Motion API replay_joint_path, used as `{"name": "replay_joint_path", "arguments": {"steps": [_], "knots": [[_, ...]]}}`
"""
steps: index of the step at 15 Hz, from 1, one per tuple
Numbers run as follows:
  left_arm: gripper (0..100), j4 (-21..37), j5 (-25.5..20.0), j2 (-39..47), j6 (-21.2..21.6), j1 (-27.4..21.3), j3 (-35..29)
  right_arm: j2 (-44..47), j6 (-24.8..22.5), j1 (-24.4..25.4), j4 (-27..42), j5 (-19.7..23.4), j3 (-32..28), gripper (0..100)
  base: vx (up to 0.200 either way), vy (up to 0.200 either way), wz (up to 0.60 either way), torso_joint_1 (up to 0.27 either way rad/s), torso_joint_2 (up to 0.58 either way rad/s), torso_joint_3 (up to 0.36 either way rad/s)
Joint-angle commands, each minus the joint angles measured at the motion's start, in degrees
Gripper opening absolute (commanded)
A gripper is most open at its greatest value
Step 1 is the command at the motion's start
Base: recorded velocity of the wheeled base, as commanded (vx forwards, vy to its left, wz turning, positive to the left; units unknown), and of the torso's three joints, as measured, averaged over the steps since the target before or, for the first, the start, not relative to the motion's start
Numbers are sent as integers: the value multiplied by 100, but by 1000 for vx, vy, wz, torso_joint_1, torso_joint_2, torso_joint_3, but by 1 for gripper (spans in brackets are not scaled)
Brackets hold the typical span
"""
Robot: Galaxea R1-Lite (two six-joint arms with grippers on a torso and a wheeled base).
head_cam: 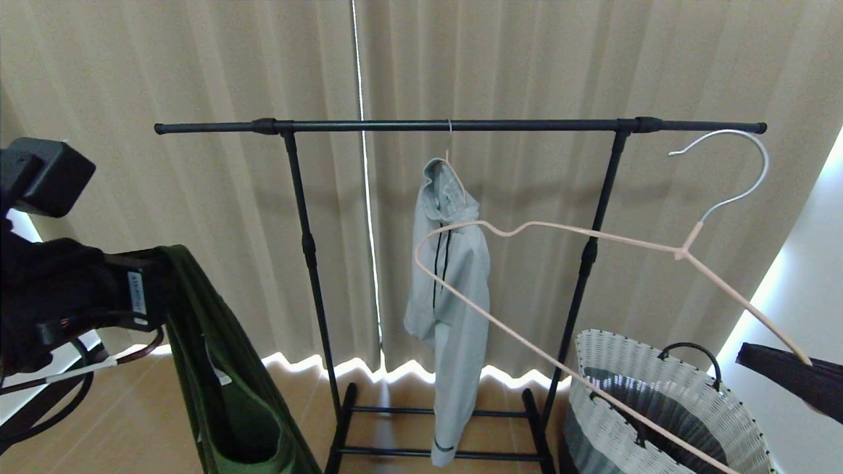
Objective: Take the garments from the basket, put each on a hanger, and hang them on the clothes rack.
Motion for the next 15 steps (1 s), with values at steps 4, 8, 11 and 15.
{"name": "replay_joint_path", "arguments": {"steps": [4,8,11,15], "knots": [[0,-28,239,1008,-612,-317,-648,1044,169,1461,25,-58,-597,0,0,0,0,0,0,0],[0,-19,256,1140,-612,-308,-1035,2028,-7,1672,16,-164,-1238,0,0,0,0,0,0,0],[0,-37,652,1395,-586,-300,-1281,2652,-69,1856,-45,-278,-1827,0,0,0,0,0,0,0],[0,-54,766,1544,-550,-370,-1456,3417,-78,2217,-37,-709,-2574,0,0,0,0,0,0,0]]}}
